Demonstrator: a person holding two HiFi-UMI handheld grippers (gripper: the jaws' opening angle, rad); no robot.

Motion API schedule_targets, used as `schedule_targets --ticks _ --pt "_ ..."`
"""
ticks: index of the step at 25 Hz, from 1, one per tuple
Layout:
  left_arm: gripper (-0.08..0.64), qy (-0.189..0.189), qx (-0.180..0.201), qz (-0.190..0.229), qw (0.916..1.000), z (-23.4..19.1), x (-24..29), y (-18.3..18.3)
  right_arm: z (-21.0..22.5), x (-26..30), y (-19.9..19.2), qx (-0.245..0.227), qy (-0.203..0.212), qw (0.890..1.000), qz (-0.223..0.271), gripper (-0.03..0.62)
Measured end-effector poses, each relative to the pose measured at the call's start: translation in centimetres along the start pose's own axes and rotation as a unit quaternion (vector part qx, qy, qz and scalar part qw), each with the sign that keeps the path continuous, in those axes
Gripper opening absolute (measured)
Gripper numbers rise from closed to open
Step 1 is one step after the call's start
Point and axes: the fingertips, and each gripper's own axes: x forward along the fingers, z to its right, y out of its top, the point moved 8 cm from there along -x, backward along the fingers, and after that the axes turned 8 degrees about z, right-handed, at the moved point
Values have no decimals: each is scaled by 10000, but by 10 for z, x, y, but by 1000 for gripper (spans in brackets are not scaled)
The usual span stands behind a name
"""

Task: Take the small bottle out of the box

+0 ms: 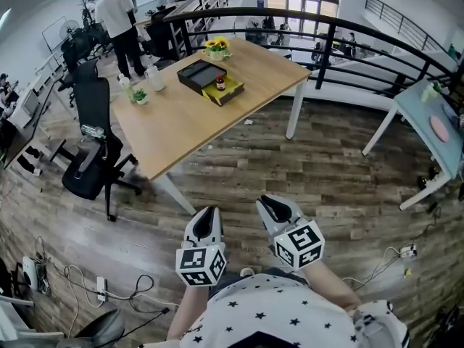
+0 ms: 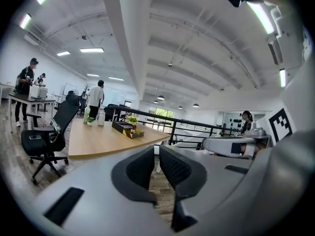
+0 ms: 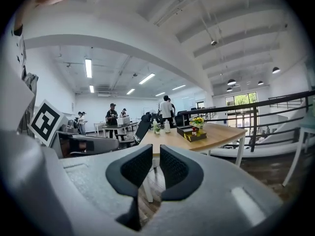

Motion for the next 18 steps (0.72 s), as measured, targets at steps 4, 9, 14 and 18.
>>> schedule_targets --ticks 4,9,14,18 --pt "84 -163 25 -17 9999 -13 8 3 -2 14 -2 1 -27 10000 -18 48" --pt "149 -235 36 -4 9997 -27 15 6 -5 27 -1 72 -23 10000 -35 97" --pt "184 -260 -12 -14 9997 -38 19 7 -8 36 -4 130 21 9998 -133 151" --pt "193 -229 -38 -31 9997 -43 26 7 -5 42 -2 187 57 9997 -162 178"
